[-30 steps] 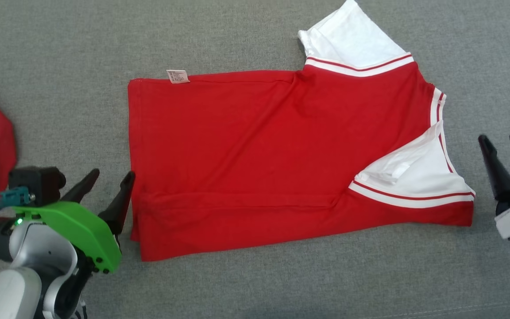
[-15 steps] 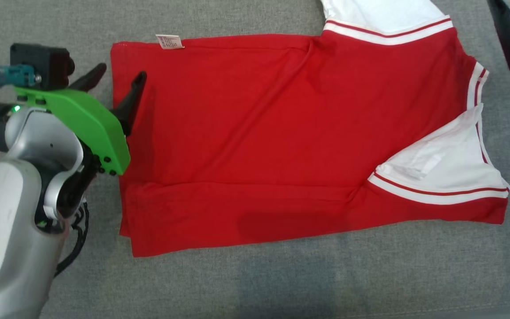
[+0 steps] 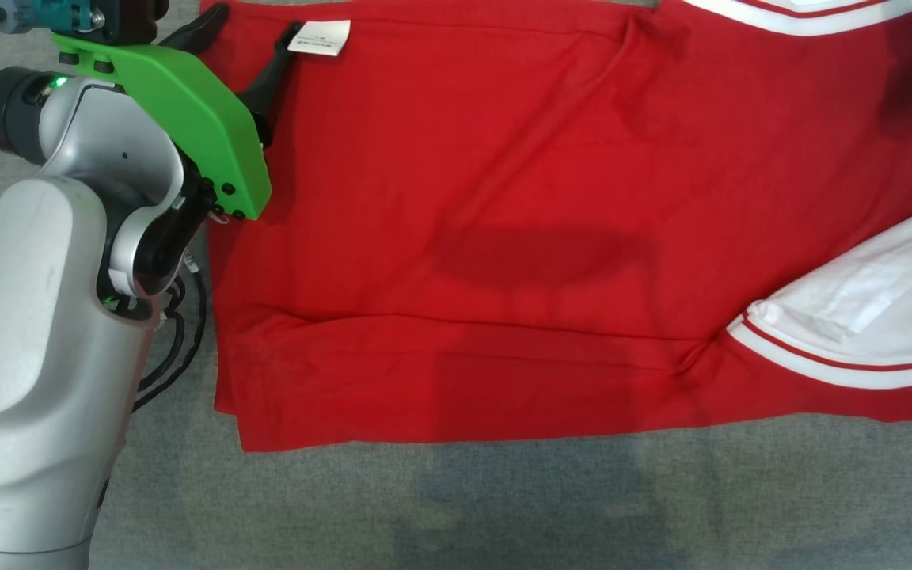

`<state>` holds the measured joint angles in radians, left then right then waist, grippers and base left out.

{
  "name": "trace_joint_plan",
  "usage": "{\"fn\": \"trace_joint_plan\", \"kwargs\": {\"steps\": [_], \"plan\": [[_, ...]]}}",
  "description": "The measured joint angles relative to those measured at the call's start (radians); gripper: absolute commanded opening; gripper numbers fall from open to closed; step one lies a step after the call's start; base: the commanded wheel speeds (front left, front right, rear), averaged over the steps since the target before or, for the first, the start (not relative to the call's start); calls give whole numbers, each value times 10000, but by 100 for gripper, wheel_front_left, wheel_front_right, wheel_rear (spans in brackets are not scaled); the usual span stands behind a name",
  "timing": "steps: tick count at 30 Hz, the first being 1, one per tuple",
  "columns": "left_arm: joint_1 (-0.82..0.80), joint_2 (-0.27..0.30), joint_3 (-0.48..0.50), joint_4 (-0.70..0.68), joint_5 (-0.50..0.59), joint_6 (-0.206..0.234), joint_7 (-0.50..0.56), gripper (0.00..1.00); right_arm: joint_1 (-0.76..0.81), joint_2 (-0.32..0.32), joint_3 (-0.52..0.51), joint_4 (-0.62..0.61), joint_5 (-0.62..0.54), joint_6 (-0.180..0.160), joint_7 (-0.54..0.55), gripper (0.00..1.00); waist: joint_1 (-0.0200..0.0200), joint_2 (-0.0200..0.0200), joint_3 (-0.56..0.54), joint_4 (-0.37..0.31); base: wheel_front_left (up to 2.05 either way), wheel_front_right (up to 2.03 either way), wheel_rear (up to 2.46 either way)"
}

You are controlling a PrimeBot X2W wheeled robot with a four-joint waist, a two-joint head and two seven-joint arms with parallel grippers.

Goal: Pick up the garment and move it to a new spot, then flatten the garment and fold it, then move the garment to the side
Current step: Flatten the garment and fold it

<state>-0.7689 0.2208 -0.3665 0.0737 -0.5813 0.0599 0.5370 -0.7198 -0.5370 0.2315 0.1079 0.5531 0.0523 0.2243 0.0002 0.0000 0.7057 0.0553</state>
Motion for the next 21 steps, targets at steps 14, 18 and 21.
{"fn": "trace_joint_plan", "kwargs": {"steps": [14, 18, 21], "plan": [[-663, -556, -600, 809, 228, -483, -322, 100, -834, 25, 531, 1256, -384, 180, 113, 100, -1, 0, 179, 948, 0, 0, 0], [-706, -571, -602, 976, 236, -483, -366, 100, -1196, 13, 646, 1490, -543, 182, 320, 100, -1, 0, 155, 1162, 0, 0, 0], [-733, -598, -596, 1070, 295, -510, -408, 100, -1441, 33, 769, 1684, -623, 211, 324, 75, -1, 0, 174, 1283, 0, 0, 0]]}}
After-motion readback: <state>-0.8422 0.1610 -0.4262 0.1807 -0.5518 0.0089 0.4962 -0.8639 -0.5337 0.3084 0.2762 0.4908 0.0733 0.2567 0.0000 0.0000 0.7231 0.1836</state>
